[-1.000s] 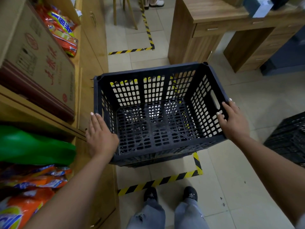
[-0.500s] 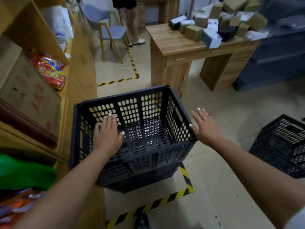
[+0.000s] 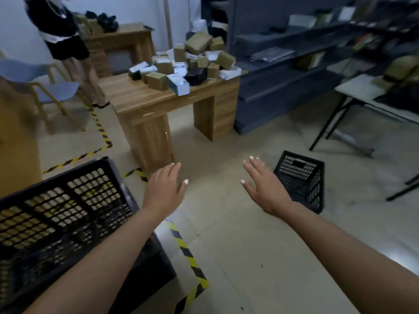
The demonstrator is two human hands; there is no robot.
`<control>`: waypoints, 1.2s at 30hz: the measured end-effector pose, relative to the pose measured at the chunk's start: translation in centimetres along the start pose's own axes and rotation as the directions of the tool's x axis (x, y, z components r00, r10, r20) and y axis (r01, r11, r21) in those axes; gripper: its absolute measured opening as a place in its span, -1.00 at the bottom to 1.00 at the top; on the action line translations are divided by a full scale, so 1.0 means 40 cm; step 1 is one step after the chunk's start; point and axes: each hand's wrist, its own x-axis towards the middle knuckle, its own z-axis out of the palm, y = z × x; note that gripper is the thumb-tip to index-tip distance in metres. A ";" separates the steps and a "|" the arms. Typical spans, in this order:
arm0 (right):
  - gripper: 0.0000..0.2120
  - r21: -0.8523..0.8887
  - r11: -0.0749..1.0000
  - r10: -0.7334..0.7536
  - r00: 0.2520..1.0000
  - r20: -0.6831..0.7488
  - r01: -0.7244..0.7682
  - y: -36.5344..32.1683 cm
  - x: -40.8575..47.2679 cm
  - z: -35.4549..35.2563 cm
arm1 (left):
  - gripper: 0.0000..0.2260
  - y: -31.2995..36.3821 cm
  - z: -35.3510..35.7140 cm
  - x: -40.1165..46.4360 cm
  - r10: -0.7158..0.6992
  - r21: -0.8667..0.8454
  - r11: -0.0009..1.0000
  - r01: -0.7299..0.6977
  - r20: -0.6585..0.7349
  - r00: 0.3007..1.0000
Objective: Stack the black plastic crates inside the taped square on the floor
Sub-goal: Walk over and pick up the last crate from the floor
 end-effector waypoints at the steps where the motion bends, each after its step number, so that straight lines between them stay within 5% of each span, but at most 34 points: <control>1: -0.44 -0.008 1.000 0.025 1.000 -0.006 -0.025 0.047 -0.013 -0.011 | -0.50 0.048 0.017 0.026 0.034 -0.009 0.999 -0.034 0.007 0.999; 7: -0.44 -0.069 0.983 0.168 0.986 -0.010 -0.168 0.310 -0.028 -0.044 | -0.37 0.299 0.133 0.194 0.236 -0.021 0.972 -0.236 0.102 0.966; 20: -0.44 -0.108 0.917 0.386 0.922 -0.006 -0.385 0.738 0.114 -0.144 | -0.46 0.746 0.316 0.644 0.524 -0.169 0.851 -0.498 0.196 0.829; 29: -0.44 -0.094 0.890 0.449 0.893 0.007 -0.447 1.017 0.171 -0.199 | -0.44 0.987 0.451 0.826 0.551 -0.153 0.834 -0.530 0.291 0.782; 36: -0.44 -0.126 0.927 0.362 0.930 0.059 -0.353 1.325 0.236 -0.257 | -0.45 1.201 0.567 0.926 0.441 -0.122 0.897 -0.425 0.305 0.844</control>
